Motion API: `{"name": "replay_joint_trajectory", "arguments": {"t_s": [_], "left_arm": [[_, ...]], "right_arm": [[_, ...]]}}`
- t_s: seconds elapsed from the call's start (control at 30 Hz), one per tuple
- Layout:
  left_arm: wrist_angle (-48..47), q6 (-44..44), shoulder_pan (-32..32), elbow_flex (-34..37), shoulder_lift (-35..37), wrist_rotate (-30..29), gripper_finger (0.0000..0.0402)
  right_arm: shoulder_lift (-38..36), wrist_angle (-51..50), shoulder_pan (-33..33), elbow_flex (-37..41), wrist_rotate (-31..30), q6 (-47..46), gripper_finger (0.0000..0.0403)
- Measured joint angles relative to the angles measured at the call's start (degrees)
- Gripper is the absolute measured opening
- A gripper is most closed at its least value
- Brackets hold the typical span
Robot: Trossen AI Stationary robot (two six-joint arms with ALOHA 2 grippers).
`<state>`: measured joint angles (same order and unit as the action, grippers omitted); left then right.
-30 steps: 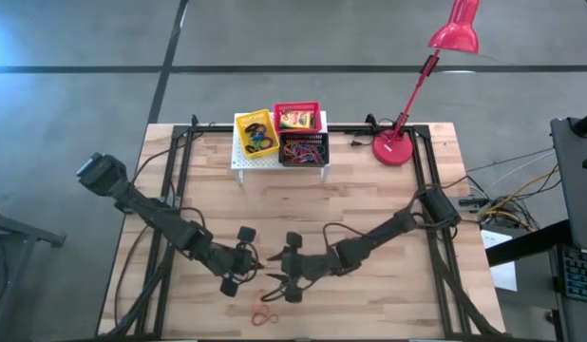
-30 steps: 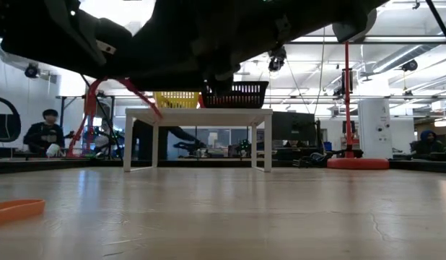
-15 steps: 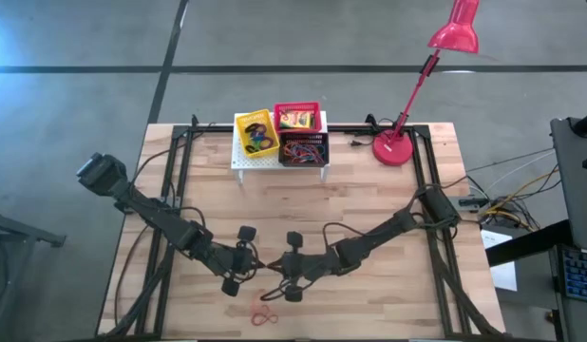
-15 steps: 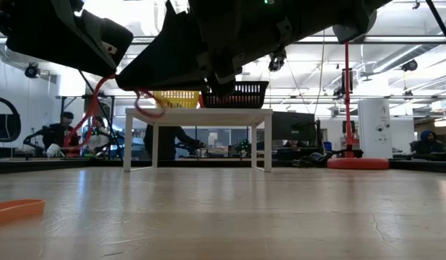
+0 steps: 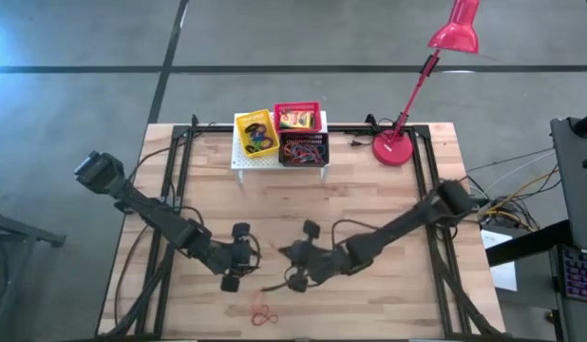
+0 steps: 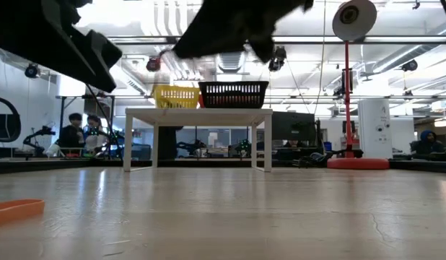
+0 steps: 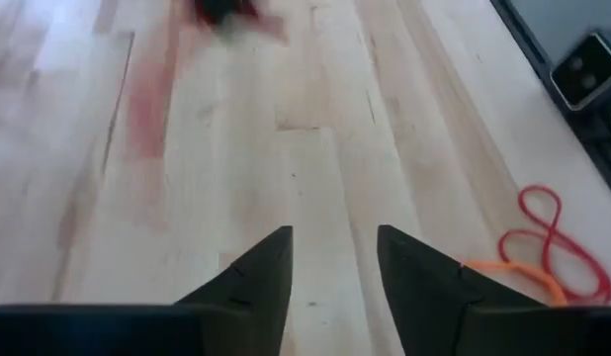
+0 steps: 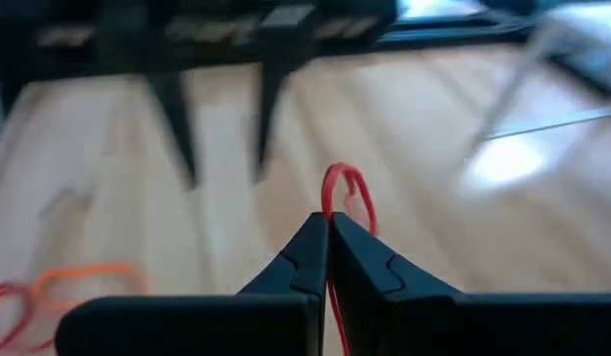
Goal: Pick & Place Office Desk Supplies
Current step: Put the red rubber band into the black bin on the shelf
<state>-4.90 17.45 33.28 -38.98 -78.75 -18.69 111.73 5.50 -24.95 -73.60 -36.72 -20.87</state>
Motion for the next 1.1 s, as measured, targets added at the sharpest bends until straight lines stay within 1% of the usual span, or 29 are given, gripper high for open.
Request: {"name": "replay_joint_trajectory", "arguments": {"t_s": [0.07,0.17,0.3,0.37,0.5,0.6,0.73,0.9,1.03,1.1], "left_arm": [[1.19,2.67,0.00,0.67,-0.16,-0.26,0.0157],[5.92,3.48,0.00,3.05,-0.14,-0.45,0.0154],[13.67,3.60,0.00,6.35,-0.16,-0.89,0.0147],[16.18,3.61,0.00,7.60,-0.16,-1.14,0.0143],[18.07,3.61,0.00,8.68,-0.16,-1.29,0.0138],[18.65,3.61,0.00,9.36,-0.16,-1.35,0.0137],[18.83,3.61,0.00,9.40,-0.16,-1.48,0.0137],[18.81,3.62,0.00,9.40,-0.16,-1.48,0.0136],[18.83,3.62,0.00,9.40,-0.16,-1.48,0.0136],[18.83,3.63,0.00,9.40,-0.16,-1.48,0.0136]], "right_arm": [[-3.20,-3.61,0.58,0.00,-2.64,0.00,0.0009],[-8.61,-7.04,2.65,0.00,-5.88,1.98,0.0009],[-15.19,-8.51,7.91,-0.04,-6.15,7.24,0.0009],[-17.55,-8.63,11.32,-0.04,-3.63,10.73,0.0009],[-20.47,-8.67,19.58,0.02,5.75,13.89,0.0009],[-20.50,-8.85,25.79,0.11,12.79,15.21,0.0009],[-19.56,-11.12,32.14,0.15,18.42,14.61,0.0009],[-18.98,-18.06,36.35,0.24,18.98,13.77,0.0009],[-19.05,-21.92,37.42,0.24,18.89,12.49,0.0009],[-19.11,-23.10,37.79,0.24,18.83,12.45,0.0016]]}}
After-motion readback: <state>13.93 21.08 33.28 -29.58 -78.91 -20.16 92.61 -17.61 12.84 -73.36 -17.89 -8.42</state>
